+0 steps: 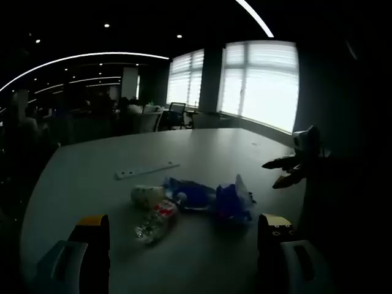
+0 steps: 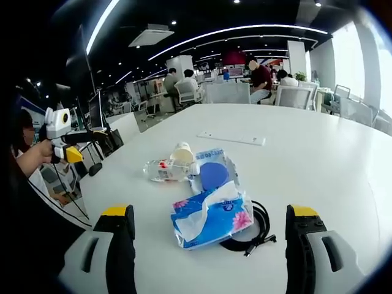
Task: Arrange the tabletop items into an orderly group along one side of the table until the central work area is clear of visible clutter.
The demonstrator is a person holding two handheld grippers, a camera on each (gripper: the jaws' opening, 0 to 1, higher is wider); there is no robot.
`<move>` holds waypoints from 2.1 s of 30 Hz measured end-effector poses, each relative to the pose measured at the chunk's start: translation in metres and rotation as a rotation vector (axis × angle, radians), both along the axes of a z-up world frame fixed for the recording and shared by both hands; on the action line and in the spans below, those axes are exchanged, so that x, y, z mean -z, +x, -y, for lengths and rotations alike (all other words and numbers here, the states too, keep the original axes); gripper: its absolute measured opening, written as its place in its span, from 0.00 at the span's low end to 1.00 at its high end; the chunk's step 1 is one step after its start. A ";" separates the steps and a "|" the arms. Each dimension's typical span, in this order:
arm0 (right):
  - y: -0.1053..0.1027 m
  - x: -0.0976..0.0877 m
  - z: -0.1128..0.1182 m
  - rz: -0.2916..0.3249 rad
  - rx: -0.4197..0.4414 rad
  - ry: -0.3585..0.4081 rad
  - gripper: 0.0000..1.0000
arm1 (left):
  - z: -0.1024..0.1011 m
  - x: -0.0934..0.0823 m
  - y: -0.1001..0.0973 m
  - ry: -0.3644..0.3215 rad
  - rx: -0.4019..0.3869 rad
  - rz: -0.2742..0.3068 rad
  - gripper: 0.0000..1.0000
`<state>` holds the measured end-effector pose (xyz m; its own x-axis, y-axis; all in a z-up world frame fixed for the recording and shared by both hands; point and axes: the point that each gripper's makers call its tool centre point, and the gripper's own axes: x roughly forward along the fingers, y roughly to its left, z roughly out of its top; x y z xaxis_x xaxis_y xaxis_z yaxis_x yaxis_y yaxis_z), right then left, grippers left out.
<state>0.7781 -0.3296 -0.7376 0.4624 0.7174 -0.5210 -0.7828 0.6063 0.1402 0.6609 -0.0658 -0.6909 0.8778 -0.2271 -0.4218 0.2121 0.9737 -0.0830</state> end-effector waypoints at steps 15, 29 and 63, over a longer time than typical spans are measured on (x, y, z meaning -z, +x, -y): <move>-0.002 0.001 -0.002 0.001 -0.009 -0.007 1.00 | 0.004 0.001 0.004 0.008 0.028 -0.014 1.00; -0.002 -0.001 -0.001 0.004 0.014 -0.009 1.00 | 0.006 0.004 0.026 0.029 0.096 -0.034 1.00; 0.003 0.002 -0.003 -0.001 0.019 -0.017 0.99 | 0.017 0.025 0.067 0.082 0.291 -0.158 0.94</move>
<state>0.7808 -0.3269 -0.7398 0.4751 0.6997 -0.5336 -0.7709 0.6234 0.1310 0.7282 -0.0831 -0.7155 0.7036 -0.4179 -0.5747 0.4727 0.8791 -0.0607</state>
